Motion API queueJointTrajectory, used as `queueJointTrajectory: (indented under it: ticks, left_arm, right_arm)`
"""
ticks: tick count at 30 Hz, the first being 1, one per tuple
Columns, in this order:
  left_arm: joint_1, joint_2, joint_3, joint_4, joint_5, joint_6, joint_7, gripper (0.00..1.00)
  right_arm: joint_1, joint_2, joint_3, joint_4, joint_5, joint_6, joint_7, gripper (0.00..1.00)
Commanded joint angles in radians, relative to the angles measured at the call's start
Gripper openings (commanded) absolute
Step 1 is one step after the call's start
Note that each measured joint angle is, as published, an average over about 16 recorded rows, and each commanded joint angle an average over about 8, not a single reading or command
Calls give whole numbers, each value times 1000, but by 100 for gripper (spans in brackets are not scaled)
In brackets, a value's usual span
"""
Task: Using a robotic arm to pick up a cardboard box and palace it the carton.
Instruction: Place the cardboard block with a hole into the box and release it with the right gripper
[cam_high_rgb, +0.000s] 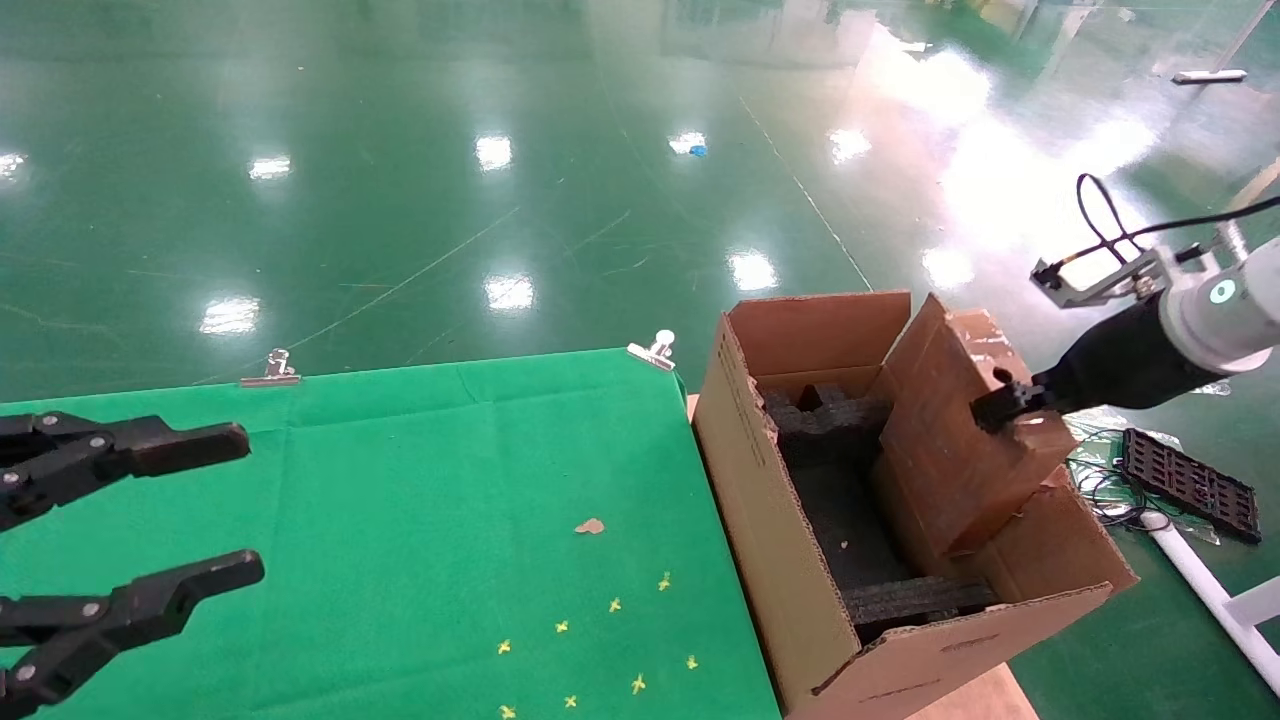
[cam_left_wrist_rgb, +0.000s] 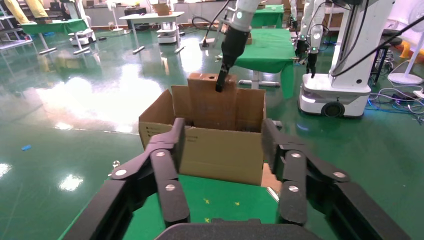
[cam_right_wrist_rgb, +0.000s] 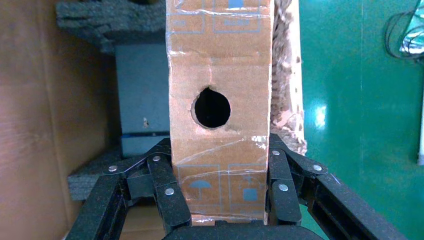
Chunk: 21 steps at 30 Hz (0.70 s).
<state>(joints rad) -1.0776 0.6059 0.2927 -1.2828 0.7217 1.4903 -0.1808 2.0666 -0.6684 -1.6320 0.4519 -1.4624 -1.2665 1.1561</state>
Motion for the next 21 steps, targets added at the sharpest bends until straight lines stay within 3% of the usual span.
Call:
queueJointTrajectory:
  ticks: [1, 10, 21]
  left_arm:
    - [0, 0, 0, 0, 0, 0, 0, 100]
    - [0, 0, 1, 0, 0, 0, 0, 100]
    - [0, -1, 1, 0, -1, -1, 1, 100]
  right_arm:
    - [-23, -11, 0, -27, 7, 11, -9, 0]
    - [-149, -86, 3, -145, 39, 62, -31, 0]
    - [-309, -167, 23, -260, 82, 177, -99, 0]
